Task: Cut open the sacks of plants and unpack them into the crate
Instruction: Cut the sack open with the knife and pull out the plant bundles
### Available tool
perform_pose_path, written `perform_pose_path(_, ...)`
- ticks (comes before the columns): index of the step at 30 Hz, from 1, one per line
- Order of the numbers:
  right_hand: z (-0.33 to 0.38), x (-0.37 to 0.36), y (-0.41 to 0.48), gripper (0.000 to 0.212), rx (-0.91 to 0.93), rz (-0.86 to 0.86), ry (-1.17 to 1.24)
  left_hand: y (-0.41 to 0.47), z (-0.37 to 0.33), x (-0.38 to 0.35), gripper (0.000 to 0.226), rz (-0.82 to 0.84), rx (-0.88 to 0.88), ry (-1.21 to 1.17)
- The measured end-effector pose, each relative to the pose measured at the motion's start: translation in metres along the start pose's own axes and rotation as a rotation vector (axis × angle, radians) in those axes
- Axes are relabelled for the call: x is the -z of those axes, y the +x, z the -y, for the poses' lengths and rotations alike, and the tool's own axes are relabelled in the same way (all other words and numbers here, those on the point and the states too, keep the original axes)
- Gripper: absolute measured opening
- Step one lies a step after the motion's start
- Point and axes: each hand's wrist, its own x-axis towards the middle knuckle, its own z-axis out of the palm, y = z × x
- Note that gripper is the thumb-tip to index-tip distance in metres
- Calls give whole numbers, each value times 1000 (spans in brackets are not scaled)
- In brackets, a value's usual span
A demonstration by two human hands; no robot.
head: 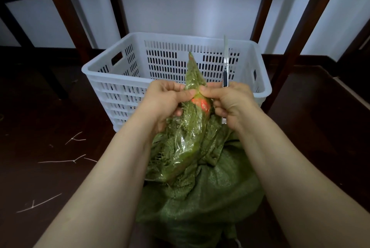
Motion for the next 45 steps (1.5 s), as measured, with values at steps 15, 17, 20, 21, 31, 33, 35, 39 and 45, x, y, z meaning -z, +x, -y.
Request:
perform_pose_path(15,3,8,-4,35,68,126,-143,-3,-2,1,28,47,118,-383)
perform_pose_path(17,14,10,-8,32,142,154,-235,-1,-2,0,37,-11,114,-408)
perform_pose_path(20,26,14,-13,27,235,209,-441,2,-5,2,31,-97,80,-445)
perform_pose_path(21,29,16,-14,27,266,208,-540,2,-6,3,23,-119,65,-447)
perform_pose_path(31,31,16,-22,34,382,197,-1077,4,-8,6,15,-218,-19,-443)
perform_pose_path(33,30,14,-22,33,405,169,-1150,5,-7,6,17,-245,-43,-432)
perform_pose_path(35,29,12,-23,32,429,152,-1222,7,-6,6,15,-272,-60,-415)
perform_pose_path(39,28,7,-28,33,452,109,-1340,8,-4,5,4,-312,-103,-344)
perform_pose_path(45,12,-7,-34,30,525,120,-1536,12,2,4,8,-433,-154,-206)
